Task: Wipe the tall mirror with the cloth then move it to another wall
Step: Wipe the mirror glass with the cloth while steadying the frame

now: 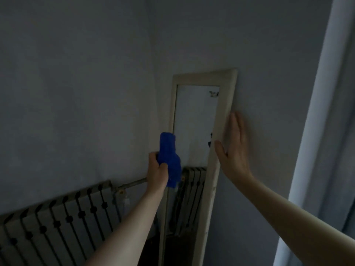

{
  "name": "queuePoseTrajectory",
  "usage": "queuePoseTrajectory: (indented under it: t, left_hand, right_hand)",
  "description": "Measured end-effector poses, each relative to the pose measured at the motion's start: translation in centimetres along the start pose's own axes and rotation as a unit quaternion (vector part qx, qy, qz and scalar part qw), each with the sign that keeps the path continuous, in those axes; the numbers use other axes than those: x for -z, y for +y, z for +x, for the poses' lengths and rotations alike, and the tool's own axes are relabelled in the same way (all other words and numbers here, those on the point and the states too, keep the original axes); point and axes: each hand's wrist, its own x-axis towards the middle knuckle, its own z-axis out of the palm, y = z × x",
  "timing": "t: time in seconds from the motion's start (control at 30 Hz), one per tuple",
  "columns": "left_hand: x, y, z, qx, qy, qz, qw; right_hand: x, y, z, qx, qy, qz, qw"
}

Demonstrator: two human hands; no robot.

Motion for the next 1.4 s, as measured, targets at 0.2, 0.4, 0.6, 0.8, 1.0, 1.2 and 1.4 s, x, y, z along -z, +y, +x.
queuePoseTrajectory:
  t: [0.2, 0.4, 0.6, 0.8, 1.0, 1.2, 1.4]
  left_hand:
    - [-3.2, 6.1, 5.1, -0.123, -0.03, -0.008, 0.992]
    - [-6.4, 9.8, 7.5, -0.215, -0.111, -0.02, 0.97]
    - [-11.4, 8.7, 5.3, -0.329, -0.224, -0.021, 0.917]
    - [-13.4, 8.5, 7.3, -0.317, -0.182, -0.078, 0.928]
    - [-14.4, 6.7, 11.1, -0.38, -0.081, -0.025, 0.921]
    - [-13.2, 6.6, 19.7, -0.21, -0.019, -0.028, 0.977]
    - [-14.1, 5.3, 12.4, -0.339, -0.09, -0.015, 0.936]
  right_hand:
    - [-1.1, -1.1, 3.2, -0.085, -0.012, 0.116, 0.99]
    - [-2.6, -1.6, 6.0, -0.097, 0.073, 0.116, 0.986]
    - [-3.5, -1.1, 7.3, -0.113, 0.156, 0.082, 0.978]
    - [-4.0, -0.9, 7.0, -0.114, 0.196, 0.084, 0.97]
    - [-4.2, -0.6, 7.1, -0.133, 0.204, 0.068, 0.968]
    - [-4.5, -0.5, 7.0, -0.114, 0.212, 0.032, 0.97]
    - [-4.7, 0.3, 6.6, -0.154, 0.177, 0.091, 0.968]
